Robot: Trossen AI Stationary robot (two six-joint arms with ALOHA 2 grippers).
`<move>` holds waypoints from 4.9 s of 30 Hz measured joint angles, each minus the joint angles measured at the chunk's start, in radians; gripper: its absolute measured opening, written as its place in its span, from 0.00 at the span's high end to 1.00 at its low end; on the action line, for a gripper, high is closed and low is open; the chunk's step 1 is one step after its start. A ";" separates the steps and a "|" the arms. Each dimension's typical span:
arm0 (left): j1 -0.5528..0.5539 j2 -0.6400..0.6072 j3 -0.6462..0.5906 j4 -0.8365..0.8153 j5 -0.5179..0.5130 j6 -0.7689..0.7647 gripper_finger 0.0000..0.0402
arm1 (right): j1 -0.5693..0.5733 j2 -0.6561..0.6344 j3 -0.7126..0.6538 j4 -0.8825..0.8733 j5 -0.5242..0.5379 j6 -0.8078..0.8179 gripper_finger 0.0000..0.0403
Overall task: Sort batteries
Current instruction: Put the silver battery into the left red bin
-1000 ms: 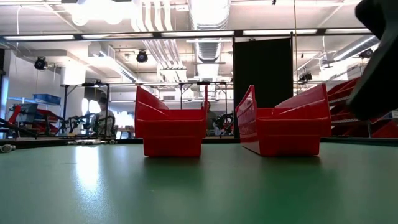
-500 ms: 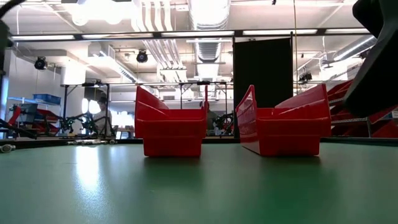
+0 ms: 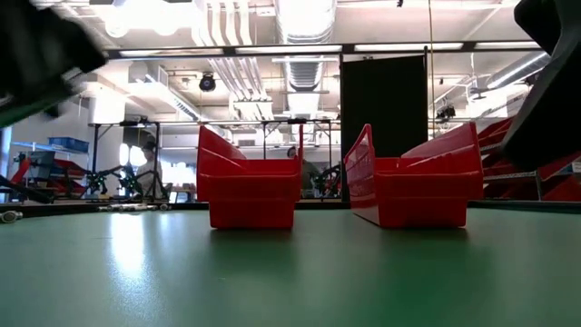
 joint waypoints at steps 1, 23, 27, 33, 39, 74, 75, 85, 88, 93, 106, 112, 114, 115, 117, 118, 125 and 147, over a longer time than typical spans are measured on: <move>0.026 0.000 0.022 -0.004 0.000 0.042 0.94 | -0.001 0.000 0.000 0.000 0.000 -0.002 0.26; 0.565 0.228 0.388 -0.270 0.083 0.662 0.94 | -0.004 0.000 0.000 0.001 0.000 -0.005 0.26; 0.606 0.286 0.423 -0.292 0.126 0.712 0.94 | -0.004 0.000 0.000 0.001 -0.015 -0.005 0.26; 0.641 0.342 0.419 -0.310 0.138 0.744 0.94 | 0.001 0.000 -0.001 0.000 -0.020 -0.005 0.23; 0.648 0.395 0.412 -0.295 0.140 0.744 0.94 | 0.005 0.000 -0.001 -0.001 -0.021 -0.007 0.22; 0.648 0.456 0.421 -0.185 0.180 0.569 0.82 | 0.005 0.000 -0.002 0.000 -0.021 -0.008 0.22; 0.648 0.456 0.428 -0.184 0.182 0.563 0.82 | 0.005 0.000 -0.002 0.000 -0.021 -0.008 0.21; 0.648 0.456 0.533 -0.265 0.190 0.570 0.82 | 0.005 0.000 -0.002 0.000 -0.021 -0.008 0.20; 0.640 0.453 0.581 -0.351 0.189 0.572 0.82 | 0.005 0.000 -0.002 -0.001 -0.021 -0.005 0.21; 0.595 0.434 0.700 -0.573 0.163 0.550 0.82 | 0.007 0.000 -0.002 -0.001 -0.021 -0.006 0.22; 0.234 0.322 0.884 -0.956 0.325 0.196 0.82 | 0.007 0.000 -0.002 -0.002 -0.019 -0.005 0.19; -0.017 0.278 0.804 -0.953 0.347 -0.197 0.82 | 0.008 0.000 -0.003 -0.004 -0.018 -0.005 0.21; -0.090 0.278 0.764 -0.948 0.356 -0.355 0.82 | 0.007 0.000 -0.003 -0.004 -0.018 -0.005 0.21; -0.117 0.277 0.740 -0.942 0.376 -0.437 0.82 | 0.007 0.000 -0.003 -0.004 -0.018 -0.006 0.21; -0.167 0.275 0.681 -0.897 0.443 -0.576 0.82 | 0.004 0.000 -0.003 -0.004 -0.018 -0.014 0.20; -0.186 0.276 0.649 -0.864 0.475 -0.621 0.82 | 0.001 0.000 -0.003 -0.003 -0.018 -0.014 0.19; -0.217 0.277 0.413 -0.595 0.544 -0.668 0.82 | -0.022 0.000 -0.003 -0.003 -0.018 -0.016 0.18; -0.152 0.137 -0.104 -0.139 0.928 -0.850 0.79 | -0.026 0.001 -0.023 -0.031 -0.027 -0.037 0.17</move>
